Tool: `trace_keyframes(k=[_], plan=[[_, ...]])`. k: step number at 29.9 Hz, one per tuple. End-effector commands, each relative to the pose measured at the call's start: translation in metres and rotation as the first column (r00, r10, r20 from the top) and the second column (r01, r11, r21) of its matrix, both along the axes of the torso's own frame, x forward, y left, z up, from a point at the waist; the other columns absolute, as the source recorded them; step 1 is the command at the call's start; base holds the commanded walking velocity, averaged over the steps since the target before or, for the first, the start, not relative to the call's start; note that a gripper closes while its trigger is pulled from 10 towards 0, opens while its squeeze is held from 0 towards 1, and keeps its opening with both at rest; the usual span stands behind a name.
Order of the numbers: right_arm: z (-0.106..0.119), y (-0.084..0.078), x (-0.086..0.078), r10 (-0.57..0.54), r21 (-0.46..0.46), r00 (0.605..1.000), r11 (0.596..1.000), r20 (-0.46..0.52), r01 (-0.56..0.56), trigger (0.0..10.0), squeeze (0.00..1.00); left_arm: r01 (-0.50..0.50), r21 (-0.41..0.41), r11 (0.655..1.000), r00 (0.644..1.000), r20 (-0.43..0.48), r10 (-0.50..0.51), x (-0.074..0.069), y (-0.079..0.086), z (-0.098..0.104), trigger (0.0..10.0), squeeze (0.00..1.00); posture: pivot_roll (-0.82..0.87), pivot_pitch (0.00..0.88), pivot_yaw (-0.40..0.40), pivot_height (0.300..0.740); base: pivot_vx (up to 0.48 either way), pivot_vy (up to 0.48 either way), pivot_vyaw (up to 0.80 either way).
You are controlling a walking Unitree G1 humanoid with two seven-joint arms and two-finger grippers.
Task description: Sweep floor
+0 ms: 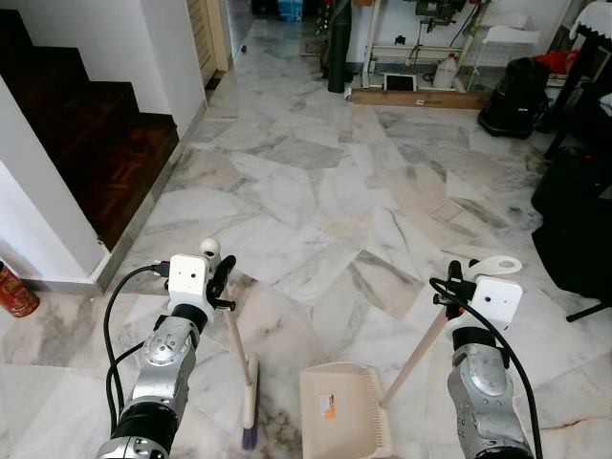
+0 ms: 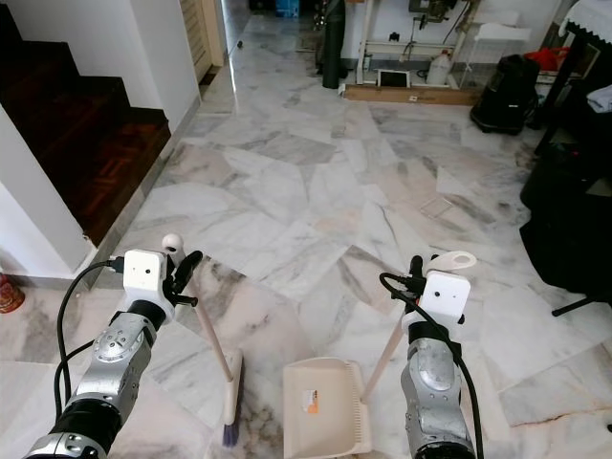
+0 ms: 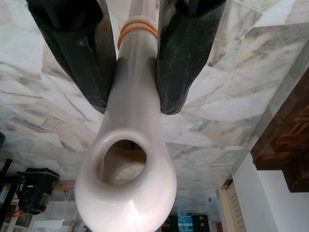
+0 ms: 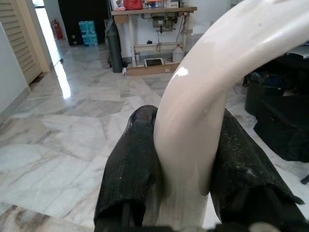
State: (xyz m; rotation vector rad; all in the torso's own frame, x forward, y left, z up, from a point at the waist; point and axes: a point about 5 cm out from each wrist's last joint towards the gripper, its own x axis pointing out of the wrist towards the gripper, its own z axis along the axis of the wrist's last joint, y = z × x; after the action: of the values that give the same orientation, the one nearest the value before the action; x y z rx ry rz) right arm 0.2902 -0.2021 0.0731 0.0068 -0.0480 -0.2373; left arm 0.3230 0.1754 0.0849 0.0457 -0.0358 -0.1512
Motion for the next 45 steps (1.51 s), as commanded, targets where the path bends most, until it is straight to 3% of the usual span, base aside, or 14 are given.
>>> trace_keyframes(k=[1,12,45], plan=[[0.0132,0.0005,0.0039,0.01,-0.011,0.998,1.0,0.064,-0.009,10.0,0.0,0.014,0.013,1.0,0.998,0.064,-0.015,0.0033,-0.0004,0.0132,10.0,0.0,-0.03,0.0,-0.01,0.74,0.0,0.0,0.0],[0.0129,0.001,0.0041,0.011,-0.011,0.998,1.0,0.059,-0.01,10.0,0.0,0.016,0.011,1.0,0.997,0.069,-0.017,0.0038,-0.0011,0.0145,10.0,0.0,-0.03,0.0,-0.012,0.74,0.0,0.0,0.0],[0.0147,0.001,0.0057,0.018,-0.017,0.998,1.0,0.061,-0.017,10.0,0.0,0.014,0.0,1.0,0.998,0.066,-0.014,0.0028,-0.006,0.0129,10.0,0.0,-0.02,0.0,-0.025,0.74,0.358,0.0,0.0]])
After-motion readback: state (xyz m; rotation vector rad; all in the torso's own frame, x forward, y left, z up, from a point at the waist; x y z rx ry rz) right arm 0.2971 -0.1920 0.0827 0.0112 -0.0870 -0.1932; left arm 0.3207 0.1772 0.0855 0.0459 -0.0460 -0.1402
